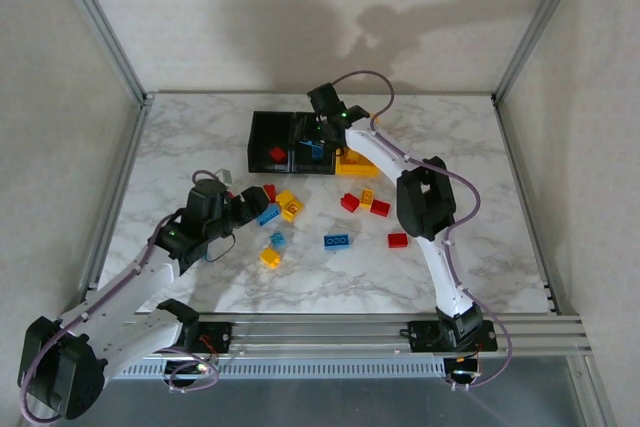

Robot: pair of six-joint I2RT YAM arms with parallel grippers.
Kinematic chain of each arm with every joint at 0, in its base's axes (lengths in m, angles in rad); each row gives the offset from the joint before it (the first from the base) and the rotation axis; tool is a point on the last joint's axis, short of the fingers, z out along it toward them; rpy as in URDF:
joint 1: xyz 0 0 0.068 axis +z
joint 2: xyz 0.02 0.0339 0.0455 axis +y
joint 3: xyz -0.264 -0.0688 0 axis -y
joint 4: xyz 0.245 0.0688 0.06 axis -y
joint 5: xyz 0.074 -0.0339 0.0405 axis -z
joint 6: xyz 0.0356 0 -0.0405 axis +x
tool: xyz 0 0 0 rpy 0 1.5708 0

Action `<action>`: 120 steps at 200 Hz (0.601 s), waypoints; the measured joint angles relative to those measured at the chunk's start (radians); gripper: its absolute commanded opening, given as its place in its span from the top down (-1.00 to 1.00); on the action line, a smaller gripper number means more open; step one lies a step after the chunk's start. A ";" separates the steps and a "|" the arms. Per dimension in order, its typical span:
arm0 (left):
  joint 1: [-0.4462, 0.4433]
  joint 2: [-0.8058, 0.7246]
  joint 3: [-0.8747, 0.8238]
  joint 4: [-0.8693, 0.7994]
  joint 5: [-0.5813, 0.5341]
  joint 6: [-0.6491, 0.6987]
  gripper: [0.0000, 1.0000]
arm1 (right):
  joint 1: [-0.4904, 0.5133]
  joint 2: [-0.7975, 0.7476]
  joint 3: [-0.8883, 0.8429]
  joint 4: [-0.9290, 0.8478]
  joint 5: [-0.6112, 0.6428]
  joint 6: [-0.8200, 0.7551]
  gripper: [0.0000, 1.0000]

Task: Sort the legos into containers by color
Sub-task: Place the lego in the container.

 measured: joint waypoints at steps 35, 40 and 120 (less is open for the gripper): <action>0.000 0.000 0.000 0.000 0.000 0.000 -0.51 | -0.007 0.048 0.026 -0.009 -0.028 0.001 -0.18; 0.000 0.000 0.000 0.000 0.000 0.000 -0.51 | -0.008 0.052 0.027 -0.010 -0.030 0.001 -0.18; 0.000 0.005 0.000 0.000 -0.005 0.000 -0.51 | -0.008 0.060 0.027 0.000 -0.045 0.008 -0.42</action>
